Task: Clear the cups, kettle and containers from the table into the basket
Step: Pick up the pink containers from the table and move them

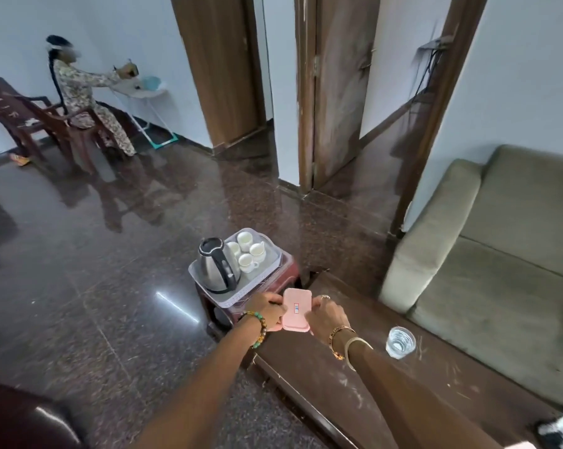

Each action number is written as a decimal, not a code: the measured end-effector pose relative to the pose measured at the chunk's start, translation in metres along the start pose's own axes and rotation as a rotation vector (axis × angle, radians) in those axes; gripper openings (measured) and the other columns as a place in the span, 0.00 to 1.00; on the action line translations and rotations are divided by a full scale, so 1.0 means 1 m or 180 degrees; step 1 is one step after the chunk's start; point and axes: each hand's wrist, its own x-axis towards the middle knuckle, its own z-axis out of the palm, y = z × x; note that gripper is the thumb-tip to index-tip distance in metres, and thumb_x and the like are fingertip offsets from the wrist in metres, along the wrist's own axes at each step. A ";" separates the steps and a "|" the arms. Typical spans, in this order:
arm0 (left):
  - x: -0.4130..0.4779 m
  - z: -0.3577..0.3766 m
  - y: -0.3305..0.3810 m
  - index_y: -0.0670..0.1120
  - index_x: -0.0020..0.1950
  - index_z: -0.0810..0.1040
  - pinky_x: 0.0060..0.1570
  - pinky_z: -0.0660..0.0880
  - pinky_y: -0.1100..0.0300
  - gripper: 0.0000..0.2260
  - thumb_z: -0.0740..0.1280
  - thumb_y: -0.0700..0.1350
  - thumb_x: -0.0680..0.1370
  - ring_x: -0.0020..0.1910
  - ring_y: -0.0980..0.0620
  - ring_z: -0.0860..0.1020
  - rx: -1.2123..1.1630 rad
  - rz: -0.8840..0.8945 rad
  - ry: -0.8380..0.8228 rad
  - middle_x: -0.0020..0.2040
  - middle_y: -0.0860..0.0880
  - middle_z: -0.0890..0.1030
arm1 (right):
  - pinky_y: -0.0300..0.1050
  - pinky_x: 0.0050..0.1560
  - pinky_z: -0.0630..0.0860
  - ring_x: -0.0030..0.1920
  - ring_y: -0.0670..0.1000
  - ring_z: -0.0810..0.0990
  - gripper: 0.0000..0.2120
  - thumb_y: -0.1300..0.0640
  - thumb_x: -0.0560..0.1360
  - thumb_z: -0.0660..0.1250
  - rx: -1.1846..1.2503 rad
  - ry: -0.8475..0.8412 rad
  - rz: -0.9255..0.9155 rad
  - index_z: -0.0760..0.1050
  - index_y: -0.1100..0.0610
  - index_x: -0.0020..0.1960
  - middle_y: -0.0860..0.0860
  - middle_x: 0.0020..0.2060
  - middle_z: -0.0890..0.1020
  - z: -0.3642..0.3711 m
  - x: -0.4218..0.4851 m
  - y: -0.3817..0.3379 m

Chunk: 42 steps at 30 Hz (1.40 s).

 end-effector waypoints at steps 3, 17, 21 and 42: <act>0.023 -0.026 0.006 0.41 0.58 0.80 0.55 0.79 0.45 0.13 0.69 0.34 0.74 0.56 0.41 0.80 -0.0031 0.0049 0.0247 0.58 0.41 0.81 | 0.46 0.49 0.78 0.51 0.57 0.82 0.16 0.59 0.69 0.60 0.0014 -0.0094 -0.0064 0.79 0.52 0.54 0.55 0.48 0.85 0.013 0.030 -0.026; 0.144 -0.153 -0.011 0.46 0.58 0.80 0.49 0.82 0.48 0.16 0.69 0.34 0.73 0.56 0.42 0.79 0.0073 -0.0106 0.0150 0.60 0.43 0.80 | 0.52 0.55 0.81 0.52 0.57 0.83 0.23 0.61 0.71 0.60 0.0130 -0.0300 0.0256 0.76 0.52 0.64 0.55 0.55 0.83 0.124 0.122 -0.129; 0.184 -0.182 0.003 0.48 0.54 0.81 0.52 0.81 0.49 0.14 0.70 0.34 0.71 0.57 0.42 0.78 0.0310 0.0026 -0.0081 0.59 0.44 0.79 | 0.49 0.56 0.79 0.54 0.57 0.82 0.22 0.62 0.71 0.60 0.0258 -0.0067 0.0512 0.76 0.52 0.64 0.55 0.55 0.83 0.141 0.144 -0.154; 0.287 -0.144 0.037 0.53 0.62 0.77 0.56 0.79 0.53 0.21 0.69 0.41 0.70 0.52 0.50 0.80 0.1121 0.0125 -0.0644 0.52 0.50 0.83 | 0.43 0.50 0.76 0.53 0.55 0.81 0.26 0.63 0.70 0.63 0.0686 0.0322 0.1202 0.73 0.51 0.67 0.55 0.52 0.84 0.145 0.234 -0.136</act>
